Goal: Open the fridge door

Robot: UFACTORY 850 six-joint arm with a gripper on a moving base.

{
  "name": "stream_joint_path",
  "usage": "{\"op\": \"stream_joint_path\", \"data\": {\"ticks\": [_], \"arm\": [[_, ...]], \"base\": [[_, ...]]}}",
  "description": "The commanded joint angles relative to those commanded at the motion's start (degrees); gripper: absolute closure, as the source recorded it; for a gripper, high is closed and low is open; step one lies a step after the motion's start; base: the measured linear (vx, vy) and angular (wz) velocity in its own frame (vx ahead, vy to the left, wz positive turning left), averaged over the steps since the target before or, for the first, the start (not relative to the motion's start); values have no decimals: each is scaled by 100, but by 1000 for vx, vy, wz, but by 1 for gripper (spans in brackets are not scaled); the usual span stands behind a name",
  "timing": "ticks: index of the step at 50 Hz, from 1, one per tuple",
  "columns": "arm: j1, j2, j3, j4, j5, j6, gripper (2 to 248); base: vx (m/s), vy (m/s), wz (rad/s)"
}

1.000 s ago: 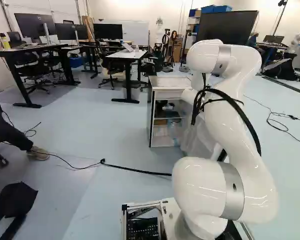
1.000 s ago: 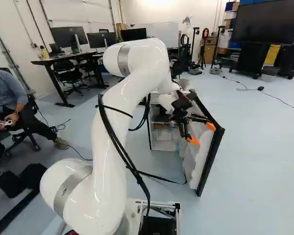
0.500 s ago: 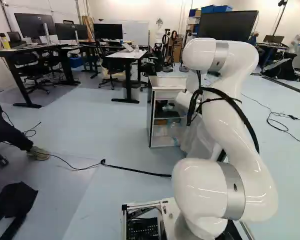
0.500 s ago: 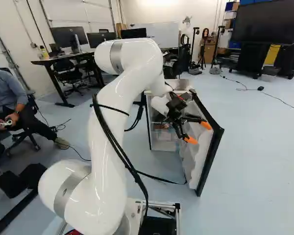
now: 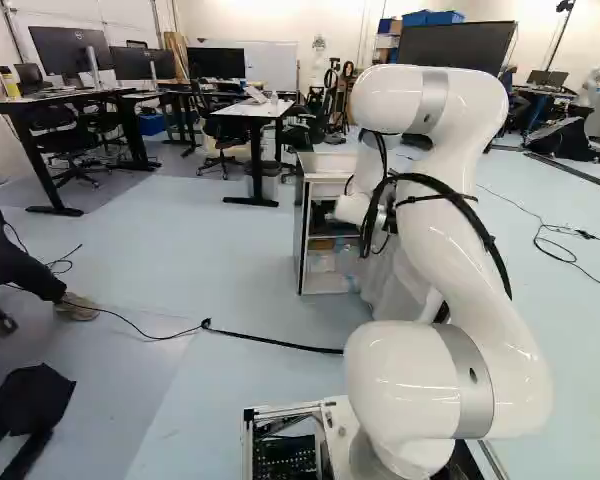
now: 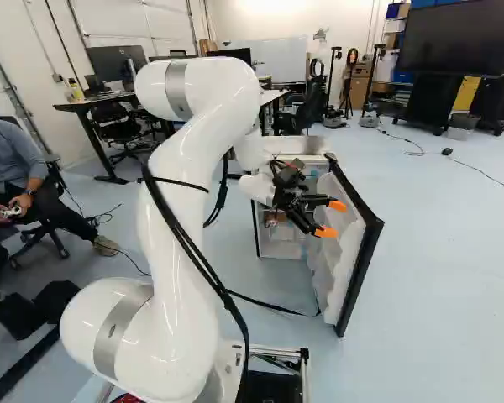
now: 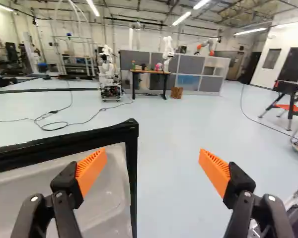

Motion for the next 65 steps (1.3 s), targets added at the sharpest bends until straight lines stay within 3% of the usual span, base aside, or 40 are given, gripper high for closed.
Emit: {"op": "stream_joint_path", "data": {"ticks": [51,65], "arm": [[1305,615,1367,-2320,-24,0,3],[1645,748,1617,-2694,-265,0,3]], "base": [[0,0,0],[0,0,0]]}}
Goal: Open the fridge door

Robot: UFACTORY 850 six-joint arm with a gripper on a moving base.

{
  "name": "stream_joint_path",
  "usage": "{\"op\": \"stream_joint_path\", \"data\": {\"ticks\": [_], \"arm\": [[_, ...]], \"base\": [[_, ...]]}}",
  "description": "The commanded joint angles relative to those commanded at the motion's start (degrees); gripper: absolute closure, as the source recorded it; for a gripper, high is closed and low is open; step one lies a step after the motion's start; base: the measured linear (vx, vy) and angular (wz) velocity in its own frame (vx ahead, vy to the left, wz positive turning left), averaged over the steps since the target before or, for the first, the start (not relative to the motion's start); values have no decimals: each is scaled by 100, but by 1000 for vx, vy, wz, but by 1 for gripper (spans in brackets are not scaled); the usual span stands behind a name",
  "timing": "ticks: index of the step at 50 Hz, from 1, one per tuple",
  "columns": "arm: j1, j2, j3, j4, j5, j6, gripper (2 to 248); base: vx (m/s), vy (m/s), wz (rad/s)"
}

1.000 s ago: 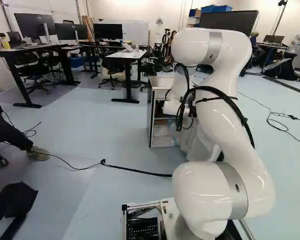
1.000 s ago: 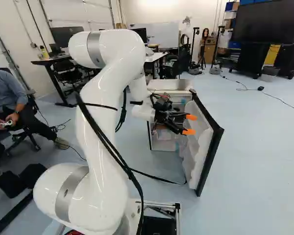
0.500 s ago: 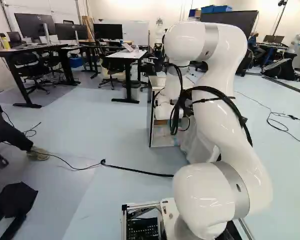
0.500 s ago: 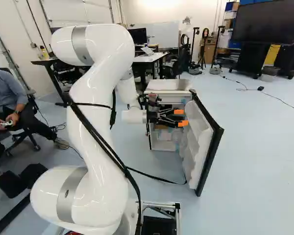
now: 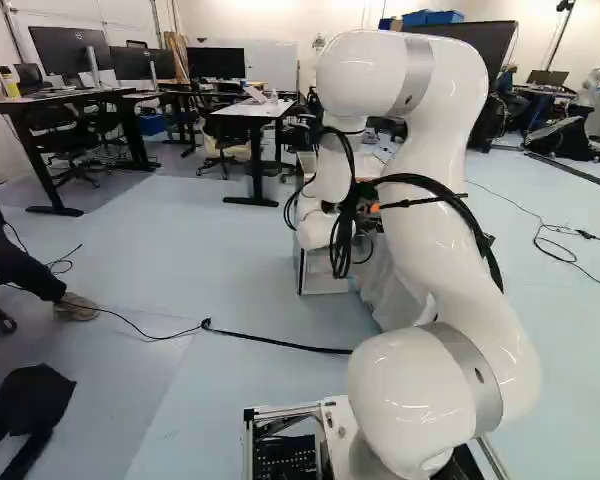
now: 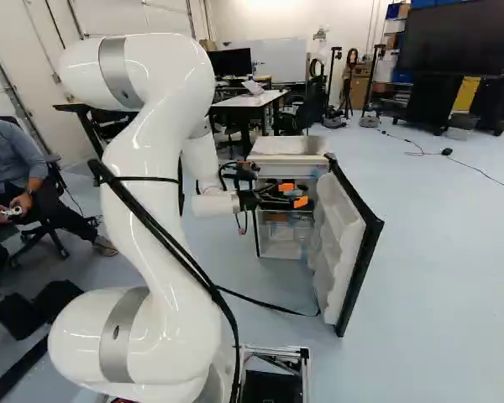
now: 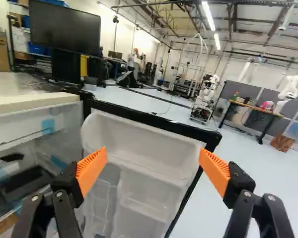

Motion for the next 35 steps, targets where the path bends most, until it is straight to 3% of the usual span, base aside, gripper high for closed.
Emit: {"op": "stream_joint_path", "data": {"ticks": [17,35], "arm": [[401,143,263,-82,-506,0,3],[440,183,308,-119,-562,9,3]], "base": [[0,0,0],[0,0,0]]}}
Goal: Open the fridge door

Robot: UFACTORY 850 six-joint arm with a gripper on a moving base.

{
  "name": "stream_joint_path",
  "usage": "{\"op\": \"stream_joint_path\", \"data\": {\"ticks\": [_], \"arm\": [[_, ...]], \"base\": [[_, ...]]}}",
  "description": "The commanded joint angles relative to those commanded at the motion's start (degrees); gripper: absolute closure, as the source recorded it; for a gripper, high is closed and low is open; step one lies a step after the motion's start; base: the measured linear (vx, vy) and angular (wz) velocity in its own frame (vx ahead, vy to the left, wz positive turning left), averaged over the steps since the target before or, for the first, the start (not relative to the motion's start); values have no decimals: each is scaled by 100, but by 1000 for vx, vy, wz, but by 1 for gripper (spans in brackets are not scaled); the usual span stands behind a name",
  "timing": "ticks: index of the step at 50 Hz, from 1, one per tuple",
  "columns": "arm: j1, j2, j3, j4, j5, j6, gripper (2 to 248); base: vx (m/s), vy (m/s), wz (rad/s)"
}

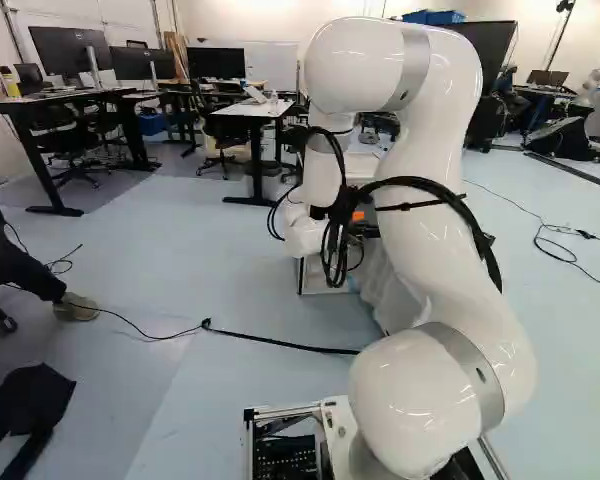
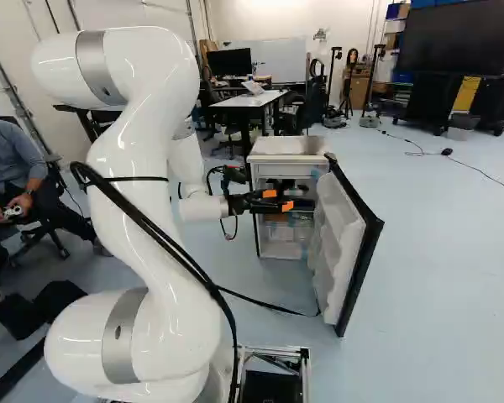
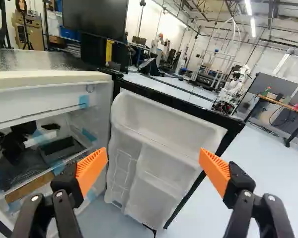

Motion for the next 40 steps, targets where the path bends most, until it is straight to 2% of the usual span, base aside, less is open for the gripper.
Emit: {"op": "stream_joint_path", "data": {"ticks": [20,40], "arm": [[-42,178,121,-268,-108,67,3],[-124,527,358,-790,-319,198,3]], "base": [[0,0,0],[0,0,0]]}}
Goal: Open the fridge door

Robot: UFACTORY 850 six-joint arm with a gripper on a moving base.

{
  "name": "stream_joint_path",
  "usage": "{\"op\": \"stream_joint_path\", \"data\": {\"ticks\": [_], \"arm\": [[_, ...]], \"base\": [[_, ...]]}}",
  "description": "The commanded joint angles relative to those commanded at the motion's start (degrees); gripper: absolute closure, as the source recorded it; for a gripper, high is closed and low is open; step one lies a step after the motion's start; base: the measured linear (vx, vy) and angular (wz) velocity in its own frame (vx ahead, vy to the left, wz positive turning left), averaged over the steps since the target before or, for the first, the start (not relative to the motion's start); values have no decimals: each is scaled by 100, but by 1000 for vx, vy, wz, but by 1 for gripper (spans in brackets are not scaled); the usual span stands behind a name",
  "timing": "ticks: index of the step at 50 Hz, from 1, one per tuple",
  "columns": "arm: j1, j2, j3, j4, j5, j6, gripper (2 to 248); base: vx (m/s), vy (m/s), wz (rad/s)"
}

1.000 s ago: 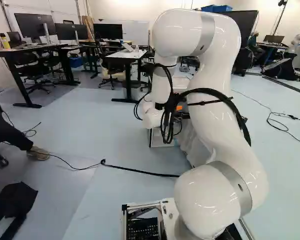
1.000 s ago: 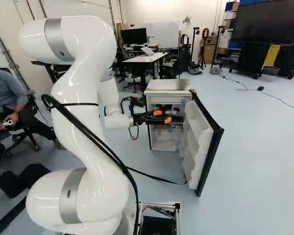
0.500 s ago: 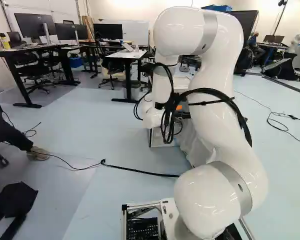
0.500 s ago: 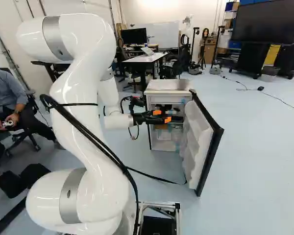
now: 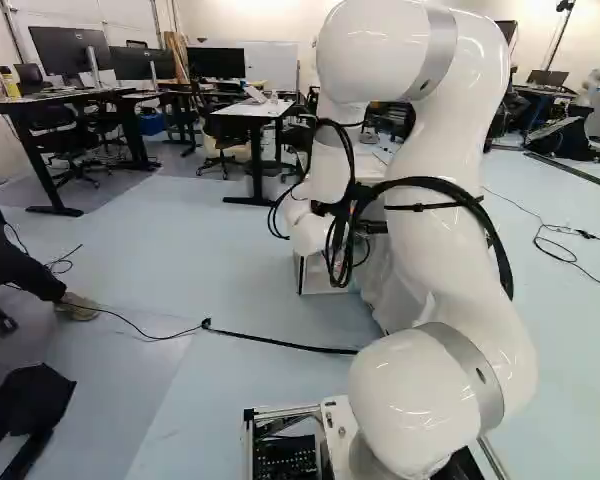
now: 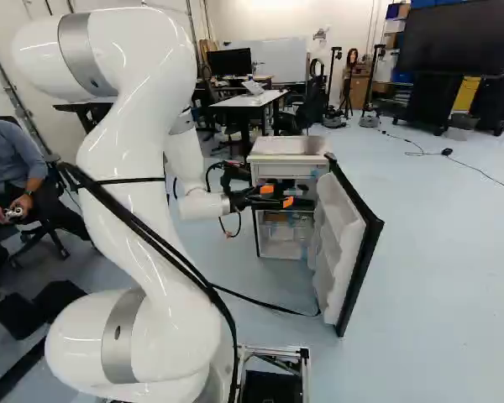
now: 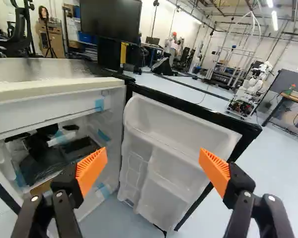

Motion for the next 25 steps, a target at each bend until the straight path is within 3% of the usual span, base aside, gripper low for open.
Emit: {"op": "stream_joint_path", "data": {"ticks": [25], "arm": [[-160,682,463,-1022,-412,256,3]], "base": [[0,0,0]]}}
